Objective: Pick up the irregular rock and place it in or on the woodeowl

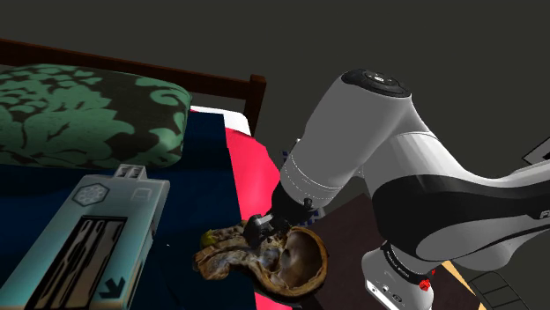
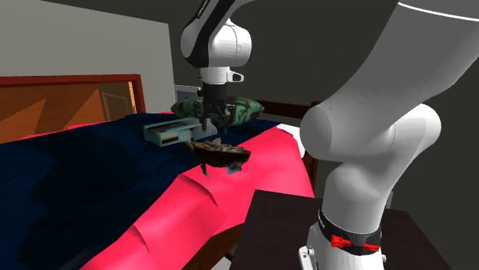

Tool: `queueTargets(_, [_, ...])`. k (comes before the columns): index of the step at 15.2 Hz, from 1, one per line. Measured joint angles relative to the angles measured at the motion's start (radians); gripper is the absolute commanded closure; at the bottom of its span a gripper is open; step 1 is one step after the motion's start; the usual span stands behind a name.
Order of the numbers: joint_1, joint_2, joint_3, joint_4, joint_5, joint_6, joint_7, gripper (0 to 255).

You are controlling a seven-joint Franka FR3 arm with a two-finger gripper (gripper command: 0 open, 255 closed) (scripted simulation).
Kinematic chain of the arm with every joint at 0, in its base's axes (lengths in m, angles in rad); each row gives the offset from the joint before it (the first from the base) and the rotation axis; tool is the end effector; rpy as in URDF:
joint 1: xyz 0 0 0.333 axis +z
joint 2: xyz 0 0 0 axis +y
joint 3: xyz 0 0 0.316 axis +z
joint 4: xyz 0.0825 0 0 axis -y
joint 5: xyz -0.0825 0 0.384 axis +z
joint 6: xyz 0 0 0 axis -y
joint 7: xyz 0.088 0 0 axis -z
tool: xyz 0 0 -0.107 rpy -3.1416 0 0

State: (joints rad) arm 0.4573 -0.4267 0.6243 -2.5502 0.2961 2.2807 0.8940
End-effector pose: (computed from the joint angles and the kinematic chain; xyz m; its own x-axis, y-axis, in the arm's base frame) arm 0.1958 0.3777 0.3978 0.9973 -0.0306 0.0673 -0.0251 -0.9964 -0.0806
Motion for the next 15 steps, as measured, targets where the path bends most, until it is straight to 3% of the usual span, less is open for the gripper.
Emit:
queueTargets(4, [0.0,0.0,0.0,0.0,0.0,0.0,0.0,0])
queueTargets(9, [0.014,-0.075,-0.041,0.059,0.005,-0.131,-0.011,0])
queueTargets(15, [0.015,-0.083,-0.048,0.068,0.004,-0.149,-0.013,0])
